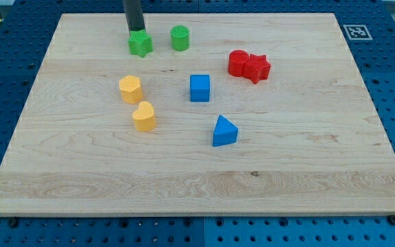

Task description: Push the green star to the top right side of the yellow hexagon

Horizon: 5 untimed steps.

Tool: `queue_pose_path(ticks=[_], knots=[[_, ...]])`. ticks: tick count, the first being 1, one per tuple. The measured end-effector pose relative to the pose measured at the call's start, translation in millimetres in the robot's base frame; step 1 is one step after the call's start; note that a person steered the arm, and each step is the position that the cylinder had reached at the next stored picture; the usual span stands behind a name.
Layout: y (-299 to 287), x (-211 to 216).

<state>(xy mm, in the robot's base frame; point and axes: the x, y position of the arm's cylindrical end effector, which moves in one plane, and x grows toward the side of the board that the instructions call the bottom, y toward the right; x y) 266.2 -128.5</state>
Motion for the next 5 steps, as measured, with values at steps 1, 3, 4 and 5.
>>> queue_pose_path(ticks=[1, 3, 4, 5], knots=[[6, 20], [8, 46], [8, 46], [8, 10]])
